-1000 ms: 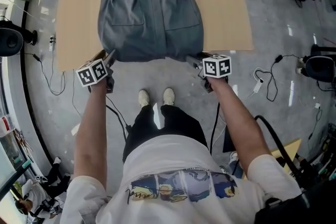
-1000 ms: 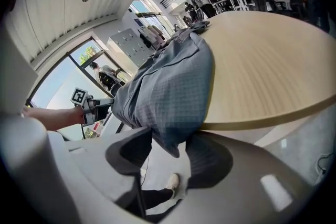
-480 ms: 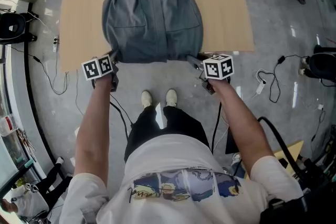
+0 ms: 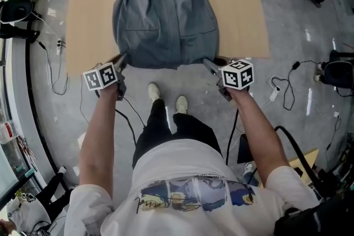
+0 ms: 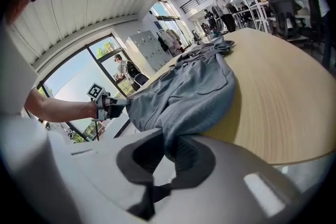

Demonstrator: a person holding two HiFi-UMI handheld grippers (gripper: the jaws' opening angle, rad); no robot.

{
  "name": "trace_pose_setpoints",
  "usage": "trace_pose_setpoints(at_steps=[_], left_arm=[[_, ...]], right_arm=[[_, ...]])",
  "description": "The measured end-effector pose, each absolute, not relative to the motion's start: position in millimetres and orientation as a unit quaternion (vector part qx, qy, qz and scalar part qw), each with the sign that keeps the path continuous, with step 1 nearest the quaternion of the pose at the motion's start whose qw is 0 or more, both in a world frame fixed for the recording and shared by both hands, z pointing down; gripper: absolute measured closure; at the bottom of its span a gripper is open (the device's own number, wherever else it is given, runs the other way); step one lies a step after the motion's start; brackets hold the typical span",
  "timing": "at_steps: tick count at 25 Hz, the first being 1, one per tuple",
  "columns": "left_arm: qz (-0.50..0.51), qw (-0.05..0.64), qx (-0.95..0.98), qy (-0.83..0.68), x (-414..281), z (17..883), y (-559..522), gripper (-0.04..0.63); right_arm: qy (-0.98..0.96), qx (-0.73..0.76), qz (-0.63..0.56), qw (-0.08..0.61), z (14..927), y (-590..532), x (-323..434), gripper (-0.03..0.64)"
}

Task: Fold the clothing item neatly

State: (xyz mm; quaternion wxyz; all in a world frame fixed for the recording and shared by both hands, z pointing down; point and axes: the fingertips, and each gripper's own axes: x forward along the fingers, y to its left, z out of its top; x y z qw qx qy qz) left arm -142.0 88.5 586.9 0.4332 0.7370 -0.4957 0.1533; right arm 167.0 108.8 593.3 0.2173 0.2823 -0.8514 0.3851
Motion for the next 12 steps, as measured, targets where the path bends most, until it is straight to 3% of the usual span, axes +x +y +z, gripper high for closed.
trace_pose_setpoints(at_steps=[12], left_arm=[[0.026,0.383,0.82,-0.425,-133,488,59,0.558]], right_arm=[[-0.886,0.292,0.312,0.179,514,72,133,0.598]])
